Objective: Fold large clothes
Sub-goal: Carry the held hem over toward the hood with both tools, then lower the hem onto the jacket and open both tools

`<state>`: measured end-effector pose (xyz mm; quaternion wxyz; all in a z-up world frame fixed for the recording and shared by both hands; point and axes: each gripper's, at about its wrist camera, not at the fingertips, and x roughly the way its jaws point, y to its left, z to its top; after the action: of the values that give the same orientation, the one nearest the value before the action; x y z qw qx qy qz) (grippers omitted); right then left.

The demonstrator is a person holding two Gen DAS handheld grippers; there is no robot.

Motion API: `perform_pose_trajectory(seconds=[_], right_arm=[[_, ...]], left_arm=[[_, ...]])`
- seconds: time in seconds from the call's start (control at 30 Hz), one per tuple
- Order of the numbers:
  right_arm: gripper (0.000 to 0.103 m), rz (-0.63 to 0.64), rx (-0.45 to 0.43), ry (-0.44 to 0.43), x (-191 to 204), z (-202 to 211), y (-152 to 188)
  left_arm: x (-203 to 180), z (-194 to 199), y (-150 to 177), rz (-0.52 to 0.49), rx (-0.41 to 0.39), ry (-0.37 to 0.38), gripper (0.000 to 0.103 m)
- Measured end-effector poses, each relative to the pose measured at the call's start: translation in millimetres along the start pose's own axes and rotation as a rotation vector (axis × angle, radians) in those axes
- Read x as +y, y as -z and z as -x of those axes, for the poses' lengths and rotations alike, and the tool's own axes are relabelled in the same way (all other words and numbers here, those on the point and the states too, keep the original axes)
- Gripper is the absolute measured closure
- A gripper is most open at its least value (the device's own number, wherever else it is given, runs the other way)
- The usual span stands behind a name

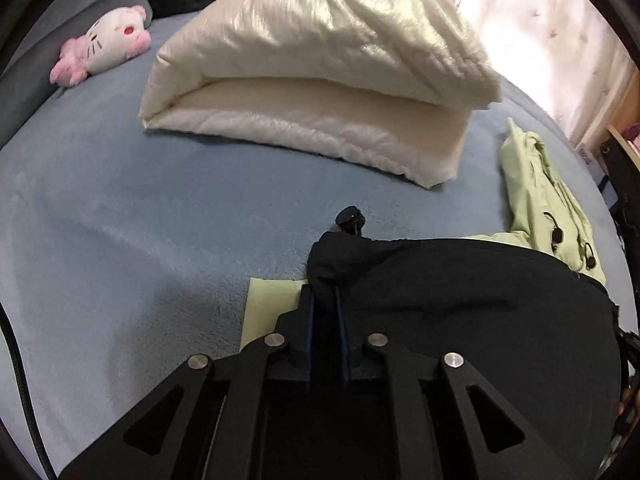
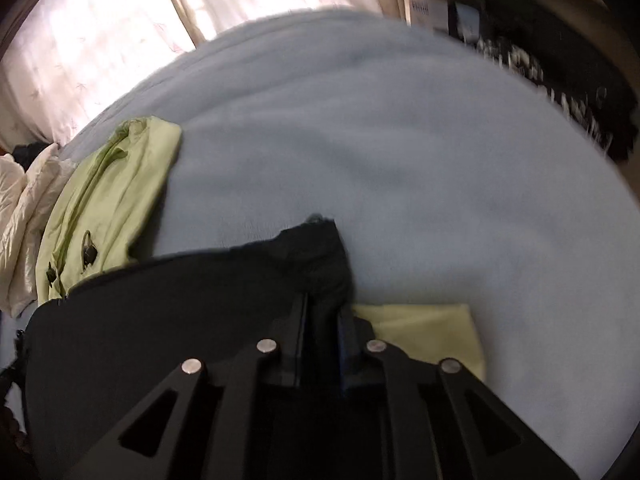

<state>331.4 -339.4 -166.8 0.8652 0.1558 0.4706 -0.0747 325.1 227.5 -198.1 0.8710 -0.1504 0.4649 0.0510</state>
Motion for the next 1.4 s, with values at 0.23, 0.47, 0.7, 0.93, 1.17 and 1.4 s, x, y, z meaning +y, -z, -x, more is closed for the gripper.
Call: perform_pose_trajectory(seconds=[0.23, 0.47, 0.7, 0.93, 1.17, 1.4], right_arm=[[0.051, 0.059, -0.117, 0.024, 25.0, 61.4, 10.2], [0.049, 0.18, -0.068, -0.229, 120.7, 69.8, 30.2], [0.05, 0.376, 0.052, -0.297, 203.6, 22.3, 72.3], [0.052, 0.219, -0.09, 0.029, 96.7, 10.8, 24.9], [0.061, -0.058, -0.104, 0.076, -37.5, 33.0, 14.1], [0.059, 0.062, -0.113, -0.004, 23.1, 86.8, 41.5]], left_arm=[[-7.5, 49.1, 4.2, -0.025, -0.089, -0.049, 0.059], [-79.4, 62.9, 15.9, -0.185, -0.129, -0.002, 0.059], [-139.8, 11.6, 42.7, -0.317, -0.058, -0.044, 0.057], [-82.2, -9.8, 10.2, -0.204, -0.118, -0.212, 0.057], [-20.7, -2.3, 0.0, -0.056, -0.092, -0.225, 0.057], [-32.9, 68.8, 30.7, -0.106, -0.127, -0.152, 0.057]])
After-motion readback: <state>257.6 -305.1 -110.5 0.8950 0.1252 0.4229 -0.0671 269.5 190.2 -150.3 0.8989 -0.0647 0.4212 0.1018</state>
